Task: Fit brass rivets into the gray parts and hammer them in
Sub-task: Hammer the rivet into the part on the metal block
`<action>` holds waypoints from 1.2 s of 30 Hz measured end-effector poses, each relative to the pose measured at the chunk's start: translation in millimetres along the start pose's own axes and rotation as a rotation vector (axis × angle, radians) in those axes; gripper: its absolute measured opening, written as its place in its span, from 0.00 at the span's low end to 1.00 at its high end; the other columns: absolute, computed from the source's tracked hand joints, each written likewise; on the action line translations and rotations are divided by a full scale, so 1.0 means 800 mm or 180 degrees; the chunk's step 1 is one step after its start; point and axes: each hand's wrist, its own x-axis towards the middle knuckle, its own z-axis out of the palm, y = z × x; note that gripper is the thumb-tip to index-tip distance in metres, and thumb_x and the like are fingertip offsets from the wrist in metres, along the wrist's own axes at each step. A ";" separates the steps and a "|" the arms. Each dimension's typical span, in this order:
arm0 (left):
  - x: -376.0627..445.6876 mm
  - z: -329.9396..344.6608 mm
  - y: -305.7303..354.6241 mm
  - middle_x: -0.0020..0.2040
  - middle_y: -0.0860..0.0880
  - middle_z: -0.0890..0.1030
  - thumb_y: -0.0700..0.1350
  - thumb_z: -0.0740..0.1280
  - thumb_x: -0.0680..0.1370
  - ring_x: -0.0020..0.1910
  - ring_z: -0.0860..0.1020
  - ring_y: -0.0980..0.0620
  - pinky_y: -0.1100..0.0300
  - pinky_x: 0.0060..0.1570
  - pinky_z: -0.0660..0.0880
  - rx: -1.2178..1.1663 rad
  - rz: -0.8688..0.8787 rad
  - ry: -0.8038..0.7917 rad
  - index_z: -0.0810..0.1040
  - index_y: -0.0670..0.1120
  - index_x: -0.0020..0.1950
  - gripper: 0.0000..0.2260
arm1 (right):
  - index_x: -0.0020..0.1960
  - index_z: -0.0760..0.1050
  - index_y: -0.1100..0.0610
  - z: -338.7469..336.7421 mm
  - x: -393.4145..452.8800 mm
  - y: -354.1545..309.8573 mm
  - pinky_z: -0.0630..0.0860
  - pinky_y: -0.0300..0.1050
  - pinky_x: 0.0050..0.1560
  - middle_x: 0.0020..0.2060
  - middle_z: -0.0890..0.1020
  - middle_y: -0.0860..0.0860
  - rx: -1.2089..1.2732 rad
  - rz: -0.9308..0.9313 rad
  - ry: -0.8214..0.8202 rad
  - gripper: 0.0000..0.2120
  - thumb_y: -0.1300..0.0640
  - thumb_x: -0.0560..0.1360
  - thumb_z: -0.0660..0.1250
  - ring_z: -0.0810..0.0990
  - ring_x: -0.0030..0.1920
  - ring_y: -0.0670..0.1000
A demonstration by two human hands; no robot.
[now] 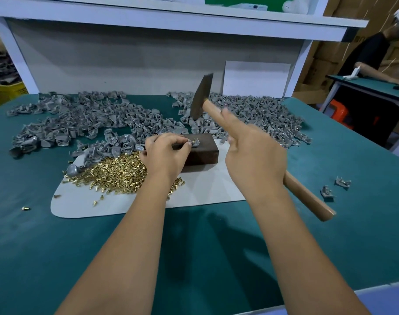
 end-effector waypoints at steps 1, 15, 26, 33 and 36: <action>0.001 0.000 0.001 0.52 0.64 0.79 0.55 0.72 0.75 0.66 0.63 0.54 0.54 0.55 0.53 -0.0001 -0.0059 0.0014 0.78 0.64 0.38 0.07 | 0.71 0.62 0.35 0.003 -0.003 0.000 0.63 0.44 0.33 0.43 0.78 0.49 -0.0084 -0.0068 -0.0259 0.28 0.58 0.77 0.62 0.76 0.39 0.55; -0.001 -0.003 0.007 0.46 0.66 0.75 0.55 0.71 0.75 0.67 0.66 0.52 0.49 0.58 0.57 0.0047 -0.0103 0.0026 0.74 0.65 0.30 0.14 | 0.71 0.62 0.37 0.005 -0.006 0.007 0.65 0.45 0.36 0.49 0.81 0.51 -0.0058 0.0000 -0.0668 0.28 0.60 0.77 0.60 0.79 0.46 0.57; 0.000 -0.003 0.006 0.47 0.65 0.76 0.55 0.71 0.75 0.67 0.66 0.53 0.50 0.57 0.57 0.0018 -0.0119 -0.0020 0.75 0.65 0.34 0.11 | 0.72 0.57 0.36 0.008 -0.002 0.006 0.65 0.45 0.36 0.49 0.80 0.51 -0.0372 -0.0231 -0.0692 0.29 0.59 0.78 0.60 0.79 0.44 0.58; 0.001 -0.002 0.002 0.54 0.63 0.80 0.55 0.71 0.75 0.67 0.66 0.53 0.49 0.62 0.58 0.0004 -0.0070 -0.0011 0.81 0.62 0.41 0.03 | 0.73 0.58 0.38 0.003 0.001 0.008 0.63 0.44 0.31 0.42 0.77 0.51 -0.0241 -0.0085 -0.0299 0.29 0.59 0.77 0.61 0.76 0.38 0.58; 0.001 -0.003 0.005 0.50 0.65 0.78 0.55 0.71 0.75 0.67 0.68 0.52 0.48 0.62 0.60 0.0011 -0.0083 -0.0038 0.77 0.65 0.37 0.08 | 0.73 0.59 0.39 0.009 0.001 0.012 0.66 0.45 0.36 0.49 0.81 0.52 -0.0339 -0.0319 -0.0738 0.28 0.59 0.78 0.60 0.80 0.46 0.58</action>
